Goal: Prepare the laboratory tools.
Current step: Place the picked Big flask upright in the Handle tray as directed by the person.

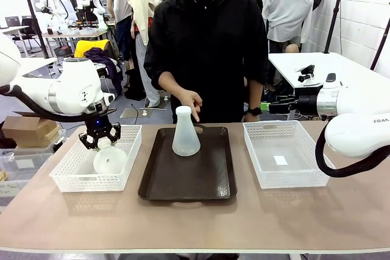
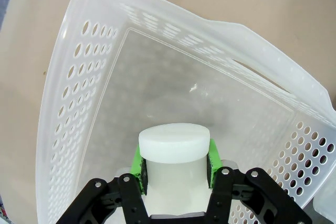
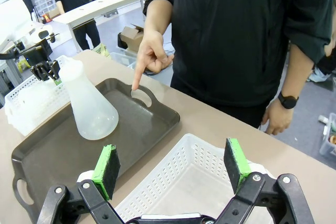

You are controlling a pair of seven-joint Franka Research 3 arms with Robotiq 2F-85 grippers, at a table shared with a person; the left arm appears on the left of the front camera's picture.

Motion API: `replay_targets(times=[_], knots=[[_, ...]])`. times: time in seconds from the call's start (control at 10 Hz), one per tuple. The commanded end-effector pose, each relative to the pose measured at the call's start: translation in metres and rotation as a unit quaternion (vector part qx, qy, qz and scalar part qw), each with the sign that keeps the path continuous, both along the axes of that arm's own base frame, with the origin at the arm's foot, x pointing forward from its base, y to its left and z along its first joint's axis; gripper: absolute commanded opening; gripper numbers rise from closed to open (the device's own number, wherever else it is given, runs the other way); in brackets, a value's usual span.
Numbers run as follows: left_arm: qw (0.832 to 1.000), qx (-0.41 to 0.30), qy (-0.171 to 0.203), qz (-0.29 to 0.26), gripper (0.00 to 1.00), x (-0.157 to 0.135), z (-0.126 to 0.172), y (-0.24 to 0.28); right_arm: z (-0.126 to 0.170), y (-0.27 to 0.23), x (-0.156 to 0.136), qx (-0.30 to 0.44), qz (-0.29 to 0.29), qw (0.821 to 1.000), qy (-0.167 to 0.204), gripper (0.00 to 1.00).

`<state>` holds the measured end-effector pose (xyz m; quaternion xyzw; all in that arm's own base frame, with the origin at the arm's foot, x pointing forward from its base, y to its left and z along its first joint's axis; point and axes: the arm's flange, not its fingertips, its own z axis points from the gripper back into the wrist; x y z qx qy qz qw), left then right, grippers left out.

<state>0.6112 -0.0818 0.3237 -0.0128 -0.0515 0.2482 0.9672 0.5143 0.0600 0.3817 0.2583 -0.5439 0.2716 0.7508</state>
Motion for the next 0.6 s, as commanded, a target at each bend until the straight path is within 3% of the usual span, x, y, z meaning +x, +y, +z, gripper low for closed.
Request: replay_targets(times=[0.0, 0.5], knots=[[1.0, 0.0, 0.0, -0.001, 0.0, 0.0, 0.0, -0.0003, 0.0037, 0.0003, 0.0002, -0.002, 0.001, 1.0, 0.004, 1.0], [1.0, 0.0, 0.0, -0.001, 0.0, 0.0, 0.0, -0.0003, 0.0037, 0.0003, 0.0002, -0.002, 0.001, 1.0, 0.004, 1.0]])
